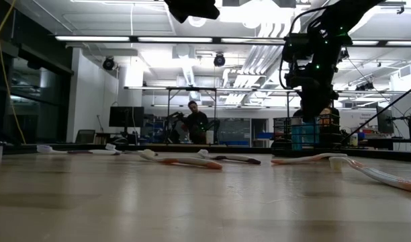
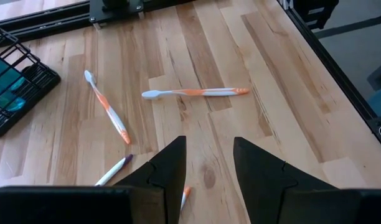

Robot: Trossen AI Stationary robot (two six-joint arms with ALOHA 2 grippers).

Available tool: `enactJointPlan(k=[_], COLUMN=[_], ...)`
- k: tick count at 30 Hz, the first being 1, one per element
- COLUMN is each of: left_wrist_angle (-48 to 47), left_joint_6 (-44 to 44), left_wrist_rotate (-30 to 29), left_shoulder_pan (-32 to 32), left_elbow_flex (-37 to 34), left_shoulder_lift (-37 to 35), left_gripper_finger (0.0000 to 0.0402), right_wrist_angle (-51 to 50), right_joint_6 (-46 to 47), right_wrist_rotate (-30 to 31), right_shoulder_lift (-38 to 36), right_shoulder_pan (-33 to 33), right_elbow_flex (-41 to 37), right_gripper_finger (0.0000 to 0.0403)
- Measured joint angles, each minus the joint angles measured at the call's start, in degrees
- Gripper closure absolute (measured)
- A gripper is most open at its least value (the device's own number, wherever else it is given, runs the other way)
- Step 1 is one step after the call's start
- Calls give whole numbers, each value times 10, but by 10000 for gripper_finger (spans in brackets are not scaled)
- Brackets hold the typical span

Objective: Pick & Place toothbrushing station
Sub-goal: Put the blue mouthwash bottle into the middle of the black mesh organizer

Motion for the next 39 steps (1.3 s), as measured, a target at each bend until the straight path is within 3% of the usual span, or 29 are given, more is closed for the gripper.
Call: enactJointPlan(k=[7,19,39], left_wrist_angle=[3,2,2], left_joint_6=[0,0,0], left_wrist_rotate=[0,0,0], left_shoulder_pan=[0,0,0], left_elbow_flex=[0,0,0], left_shoulder_lift=[0,0,0], left_gripper_finger=[272,272,272], right_wrist_angle=[6,6,8], right_joint_6=[-3,0,0], right_wrist_rotate=[-1,-1,15], right_shoulder_lift=[0,0,0], right_shoulder_pan=[0,0,-5], right_elbow_flex=[0,0,0], right_gripper_finger=[290,212,214])
